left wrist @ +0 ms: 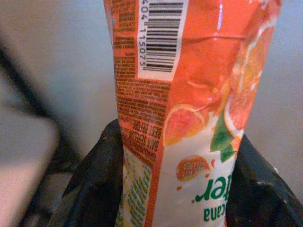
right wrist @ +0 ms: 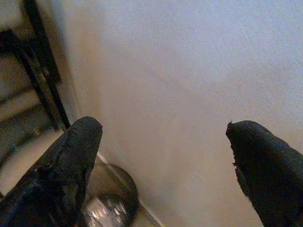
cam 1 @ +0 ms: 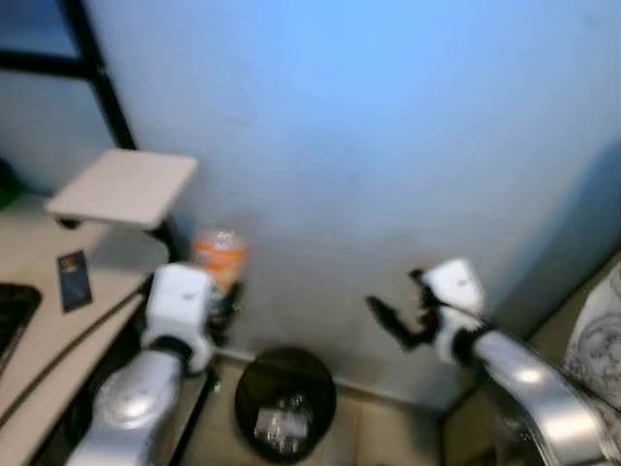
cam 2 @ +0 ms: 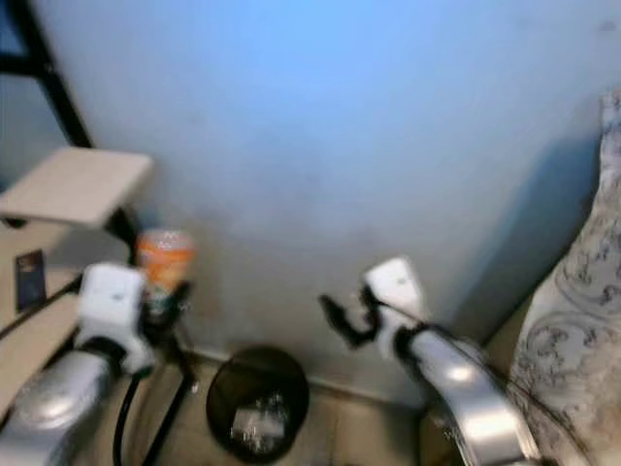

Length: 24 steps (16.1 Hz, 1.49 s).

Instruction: Clean up the room

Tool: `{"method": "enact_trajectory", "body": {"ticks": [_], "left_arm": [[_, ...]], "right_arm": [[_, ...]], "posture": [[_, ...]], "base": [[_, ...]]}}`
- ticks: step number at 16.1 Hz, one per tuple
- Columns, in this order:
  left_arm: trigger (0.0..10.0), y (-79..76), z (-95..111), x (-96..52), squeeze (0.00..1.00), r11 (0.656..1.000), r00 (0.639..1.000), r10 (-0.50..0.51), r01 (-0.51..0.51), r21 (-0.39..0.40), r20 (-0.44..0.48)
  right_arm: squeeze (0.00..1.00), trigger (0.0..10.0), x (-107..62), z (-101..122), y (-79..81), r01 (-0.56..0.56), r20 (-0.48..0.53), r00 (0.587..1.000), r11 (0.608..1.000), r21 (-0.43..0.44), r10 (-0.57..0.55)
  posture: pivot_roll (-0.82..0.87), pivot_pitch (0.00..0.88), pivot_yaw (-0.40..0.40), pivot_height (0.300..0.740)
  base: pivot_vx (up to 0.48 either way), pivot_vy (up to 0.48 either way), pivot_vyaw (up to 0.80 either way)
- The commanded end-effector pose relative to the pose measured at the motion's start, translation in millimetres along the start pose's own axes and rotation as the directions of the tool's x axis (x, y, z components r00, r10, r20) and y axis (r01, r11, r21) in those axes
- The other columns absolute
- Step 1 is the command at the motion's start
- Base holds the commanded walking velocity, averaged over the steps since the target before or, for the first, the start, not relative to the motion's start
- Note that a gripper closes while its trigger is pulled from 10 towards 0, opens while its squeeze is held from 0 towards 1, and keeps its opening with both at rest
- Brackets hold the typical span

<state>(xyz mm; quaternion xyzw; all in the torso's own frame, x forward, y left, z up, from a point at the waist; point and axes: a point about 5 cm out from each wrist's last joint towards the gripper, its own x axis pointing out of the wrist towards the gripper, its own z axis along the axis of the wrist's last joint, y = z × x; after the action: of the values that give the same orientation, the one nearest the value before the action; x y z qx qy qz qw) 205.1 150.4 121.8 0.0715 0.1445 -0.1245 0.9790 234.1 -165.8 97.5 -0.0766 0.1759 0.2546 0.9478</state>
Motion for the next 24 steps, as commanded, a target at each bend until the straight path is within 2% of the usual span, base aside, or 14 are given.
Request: {"method": "enact_trajectory", "body": {"ticks": [1, 3, 5, 6, 7, 10, 11, 13, 15, 17, 18, 20, 21, 24], "left_arm": [[10.0, -0.8, -1.4, -0.8, 0.0, 0.999, 1.0, -0.029, 0.029, 0.017, -0.01], [10.0, -3.3, -1.7, 2.3, 0.0, 0.997, 0.997, -0.074, 0.074, 0.026, -0.006], [10.0, -0.1, -22.0, 23.6, 0.0, 0.968, 0.973, -0.197, 0.212, 0.13, -0.12], [10.0, 1.5, -23.4, 25.8, 0.0, 0.966, 0.97, -0.203, 0.22, 0.135, -0.13], [10.0, 7.2, -24.7, 34.8, 0.0, 0.955, 0.965, -0.219, 0.242, 0.17, -0.141], [10.0, 19.5, -36.2, 65.3, 0.0, 0.926, 0.939, -0.265, 0.311, 0.214, -0.218], [10.0, 20.2, -37.9, 69.1, 0.0, 0.922, 0.936, -0.269, 0.319, 0.221, -0.229], [10.0, 22.5, -47.2, 87.7, 0.0, 0.912, 0.911, -0.306, 0.363, 0.189, -0.276], [10.0, 19.7, -51.7, 91.9, 0.0, 0.885, 0.886, -0.349, 0.419, 0.205, -0.305], [10.0, 18.4, -55.2, 94.1, 0.0, 0.877, 0.877, -0.367, 0.437, 0.198, -0.311], [10.0, 10.5, -59.0, 98.2, 0.0, 0.868, 0.87, -0.381, 0.453, 0.203, -0.313], [10.0, -15.5, -66.2, 110.3, 0.0, 0.816, 0.84, -0.435, 0.52, 0.252, -0.325], [10.0, -17.9, -67.0, 112.0, 0.0, 0.806, 0.834, -0.443, 0.531, 0.261, -0.329], [10.0, -20.4, -54.7, 127.0, 0.0, 0.778, 0.852, -0.422, 0.516, 0.358, -0.31]], "right_arm": [[0.0, 10.0, -2.1, 4.8, 0.1, -0.037, 0.02, 0.999, 0.999, -0.007, 0.037], [0.0, 10.0, -4.1, 7.8, -0.3, -0.074, 0.029, 0.997, 0.997, -0.002, 0.074], [0.0, 10.0, -3.9, 8.5, 5.1, -0.233, -0.012, 0.972, 0.966, -0.11, 0.233], [0.0, 10.0, -4.0, 8.4, 5.8, -0.252, -0.019, 0.968, 0.96, -0.121, 0.251], [0.0, 10.0, -3.2, 8.0, 5.4, -0.289, -0.038, 0.957, 0.943, -0.167, 0.287], [0.0, 10.0, -1.3, 8.4, 5.3, -0.446, -0.108, 0.895, 0.871, -0.207, 0.432], [0.0, 10.0, -1.4, 8.8, 5.5, -0.468, -0.119, 0.884, 0.858, -0.212, 0.452], [0.0, 10.0, -4.4, 11.3, 9.0, -0.585, -0.18, 0.811, 0.773, -0.247, 0.557], [0.0, 10.0, -3.1, 15.8, 11.4, -0.615, -0.181, 0.788, 0.746, -0.254, 0.588], [0.0, 10.0, -1.3, 18.3, 12.0, -0.617, -0.18, 0.787, 0.737, -0.277, 0.591], [0.0, 10.0, -1.5, 18.5, 11.7, -0.616, -0.174, 0.787, 0.742, -0.265, 0.591], [0.0, 10.0, -9.8, 16.7, 10.8, -0.613, -0.174, 0.79, 0.748, -0.255, 0.588], [0.0, 10.0, -12.4, 15.5, 11.7, -0.613, -0.176, 0.79, 0.748, -0.255, 0.587], [0.0, 10.0, -35.9, 2.5, 3.5, -0.516, -0.179, 0.856, 0.823, -0.238, 0.485]], "posture": [[0.01, 0.023, 0.003, 0.74], [0.01, 0.029, -0.002, 0.74], [-0.01, 0.031, -0.005, 0.74], [-0.01, 0.031, -0.005, 0.74], [-0.01, 0.033, -0.008, 0.74], [-0.02, 0.051, -0.02, 0.74], [-0.02, 0.054, -0.022, 0.74], [-0.04, 0.088, -0.034, 0.74], [-0.04, 0.103, -0.039, 0.74], [-0.05, 0.101, -0.044, 0.74], [-0.06, 0.125, -0.033, 0.74], [-0.08, 0.147, 0.004, 0.74], [-0.09, 0.149, 0.014, 0.74], [-0.13, 0.136, 0.064, 0.74]], "base": [[0.0, 0.0, 0.0], [0.0, 0.0, 0.0], [0.0, 0.0, 0.0], [0.0, 0.0, 0.0], [0.0, 0.0, 0.0], [0.0, 0.0, 0.0], [0.0, 0.0, 0.0], [0.0, 0.0, 0.0], [0.0, 0.0, 0.0], [0.0, 0.0, 0.0], [0.0, 0.0, 0.0], [0.0, 0.0, 0.0], [0.0, 0.0, 0.0], [0.0, 0.0, 0.0]]}}
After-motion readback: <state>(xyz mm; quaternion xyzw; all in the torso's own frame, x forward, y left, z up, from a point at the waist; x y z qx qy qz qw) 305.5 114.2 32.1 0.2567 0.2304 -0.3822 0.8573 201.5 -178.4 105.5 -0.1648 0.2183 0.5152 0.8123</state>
